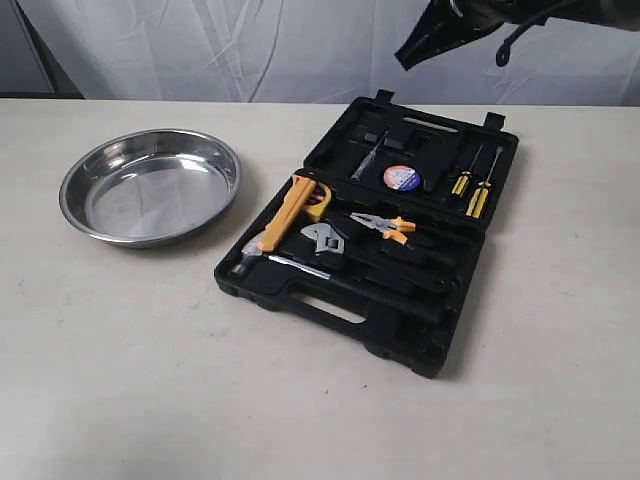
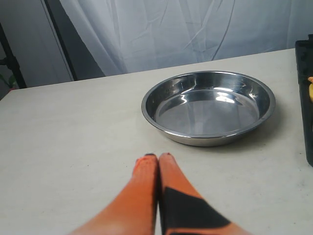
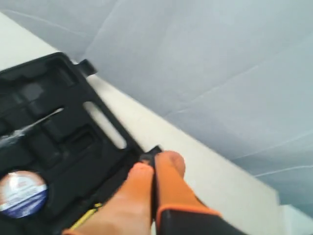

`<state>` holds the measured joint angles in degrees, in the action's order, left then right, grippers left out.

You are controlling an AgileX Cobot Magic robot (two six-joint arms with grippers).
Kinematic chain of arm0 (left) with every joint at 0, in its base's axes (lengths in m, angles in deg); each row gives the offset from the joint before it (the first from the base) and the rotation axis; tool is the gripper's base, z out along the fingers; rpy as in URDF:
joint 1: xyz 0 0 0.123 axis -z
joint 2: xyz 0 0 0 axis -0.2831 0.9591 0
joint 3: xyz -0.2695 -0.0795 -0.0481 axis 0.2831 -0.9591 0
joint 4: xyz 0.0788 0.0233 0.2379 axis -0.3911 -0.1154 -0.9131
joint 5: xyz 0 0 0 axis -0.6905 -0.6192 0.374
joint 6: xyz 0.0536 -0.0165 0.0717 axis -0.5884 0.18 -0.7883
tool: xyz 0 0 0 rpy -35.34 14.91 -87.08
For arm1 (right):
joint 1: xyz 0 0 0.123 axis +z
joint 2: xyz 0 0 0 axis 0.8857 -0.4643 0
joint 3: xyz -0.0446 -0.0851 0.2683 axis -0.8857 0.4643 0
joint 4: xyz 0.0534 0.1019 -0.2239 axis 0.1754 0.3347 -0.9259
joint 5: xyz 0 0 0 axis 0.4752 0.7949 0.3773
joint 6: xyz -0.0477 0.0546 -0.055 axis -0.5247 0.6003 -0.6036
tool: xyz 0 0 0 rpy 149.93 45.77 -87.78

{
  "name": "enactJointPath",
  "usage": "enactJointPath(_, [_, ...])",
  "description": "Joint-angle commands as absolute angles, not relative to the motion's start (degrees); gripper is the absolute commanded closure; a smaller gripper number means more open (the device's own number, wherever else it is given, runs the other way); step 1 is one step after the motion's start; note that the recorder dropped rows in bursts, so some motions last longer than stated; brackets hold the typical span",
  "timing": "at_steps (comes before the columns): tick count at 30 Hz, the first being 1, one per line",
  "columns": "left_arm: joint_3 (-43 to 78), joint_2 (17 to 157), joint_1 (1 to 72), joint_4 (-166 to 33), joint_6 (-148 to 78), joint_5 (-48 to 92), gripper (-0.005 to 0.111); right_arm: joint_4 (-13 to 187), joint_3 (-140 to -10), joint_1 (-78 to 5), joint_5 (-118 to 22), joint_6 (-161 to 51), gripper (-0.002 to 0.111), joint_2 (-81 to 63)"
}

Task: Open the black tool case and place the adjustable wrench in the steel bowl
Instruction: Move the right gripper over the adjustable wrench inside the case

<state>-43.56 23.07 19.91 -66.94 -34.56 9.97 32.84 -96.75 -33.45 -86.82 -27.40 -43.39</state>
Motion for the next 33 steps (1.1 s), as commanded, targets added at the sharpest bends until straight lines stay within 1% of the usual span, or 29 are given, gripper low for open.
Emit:
enactJointPath(1, [-43.45,22.84,20.02,-66.83,-34.24,10.55,0.106,58.55,-96.85,-33.70,-85.58,-39.93,0.109,-44.03])
enactJointPath(5, [-43.45,22.84,20.02,-66.83,-34.24,10.55,0.106,82.44,-96.85,-33.70,-85.57,-60.04,0.109,-48.33])
enactJointPath(8, [-43.45,22.84,20.02,-66.83,-34.24,10.55,0.106,99.65,-96.85,-33.70,-86.65,-78.91,0.109,-51.87])
enactJointPath(10, [-43.45,22.84,20.02,-66.83,-34.24,10.55,0.106,111.64,-96.85,-33.70,-92.48,-94.01,0.109,-53.18])
enactJointPath(12, [-43.45,22.84,20.02,-66.83,-34.24,10.55,0.106,117.77,-96.85,-33.70,-100.24,-101.41,0.109,-53.32])
enactJointPath(16, [-43.45,22.84,20.02,-66.83,-34.24,10.55,0.106,115.12,-96.85,-33.70,-116.15,-102.08,0.109,-53.32])
enactJointPath(17, [-43.45,22.84,20.02,-66.83,-34.24,10.55,0.106,112.57,-96.85,-33.70,-118.07,-101.16,0.109,-53.32])
enactJointPath(23, [-43.45,22.84,20.02,-66.83,-34.24,10.55,0.106,91.88,-95.75,-33.84,-118.07,-85.59,0.109,-52.04])
enactJointPath(27, [-43.45,22.84,20.02,-66.83,-34.35,10.55,0.106,85.13,-95.64,-36.04,-118.07,-79.75,0.109,-51.79])
enactJointPath(30, [-43.45,22.84,20.02,-66.83,-34.35,10.55,0.106,82.05,-95.64,-38.33,-109.49,-73.41,0.109,-51.79])
enactJointPath(31, [-43.45,22.84,20.02,-66.83,-34.35,10.55,0.106,82.00,-95.64,-38.98,-104.40,-71.34,0.109,-51.91])
enactJointPath(33, [-43.45,22.84,20.02,-66.83,-34.35,10.55,0.106,86.03,-95.64,-39.36,-98.16,-70.33,0.109,-52.02])
